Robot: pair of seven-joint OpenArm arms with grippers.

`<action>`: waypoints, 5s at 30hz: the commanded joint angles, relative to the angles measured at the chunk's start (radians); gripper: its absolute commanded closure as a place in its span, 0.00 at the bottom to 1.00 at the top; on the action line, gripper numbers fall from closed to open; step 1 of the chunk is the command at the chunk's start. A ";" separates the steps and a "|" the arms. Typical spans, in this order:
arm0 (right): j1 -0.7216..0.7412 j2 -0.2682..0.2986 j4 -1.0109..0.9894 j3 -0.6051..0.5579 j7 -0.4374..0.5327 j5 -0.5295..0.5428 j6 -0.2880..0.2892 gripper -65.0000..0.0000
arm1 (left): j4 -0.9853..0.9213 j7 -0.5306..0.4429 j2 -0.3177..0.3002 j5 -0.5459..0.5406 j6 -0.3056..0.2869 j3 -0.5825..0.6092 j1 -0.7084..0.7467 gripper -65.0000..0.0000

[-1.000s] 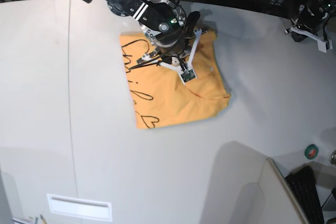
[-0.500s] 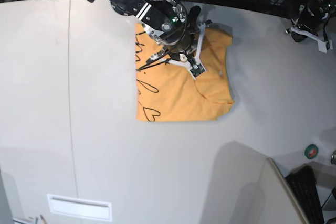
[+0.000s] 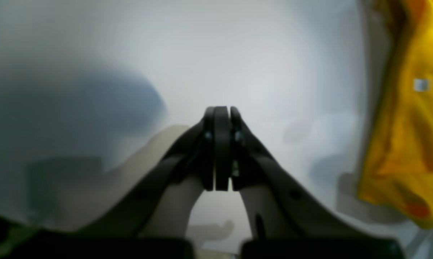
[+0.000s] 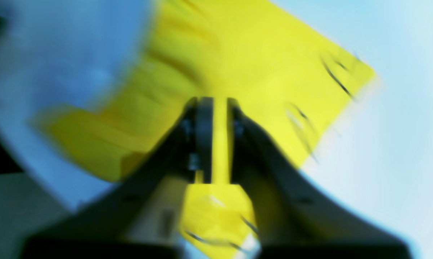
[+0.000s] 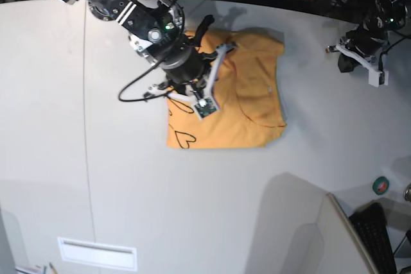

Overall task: Layout the t-shirt on the table in an organized manner, then fold the t-shirt properly
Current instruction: 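Tuck and flatten the folded layers with the right gripper, then grasp the bundle's edge with the left gripper and fold it under, then raise both grippers away from the folded shirt, then lower both grippers to the collar edge and pull the shirt square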

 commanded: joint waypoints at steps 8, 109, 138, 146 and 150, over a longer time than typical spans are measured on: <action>-0.103 0.026 0.008 0.243 0.030 -0.003 0.003 1.00 | 0.159 0.044 0.001 -0.246 -0.010 0.143 -0.006 0.80; -0.388 0.098 0.168 0.720 0.022 -0.003 0.008 1.00 | 0.278 0.234 0.083 0.681 -0.113 0.910 -0.588 0.74; -0.600 0.097 0.300 0.716 0.057 -0.004 0.212 1.00 | 0.468 -0.002 0.034 0.484 -0.085 0.341 0.170 1.00; -0.310 0.069 0.169 0.553 -0.035 -0.004 0.203 1.00 | 0.202 0.026 0.072 0.670 0.041 0.350 -0.089 1.00; -0.239 0.051 0.057 0.550 -0.041 -0.004 0.203 1.00 | 0.034 0.020 0.081 0.659 0.090 0.352 -0.193 1.00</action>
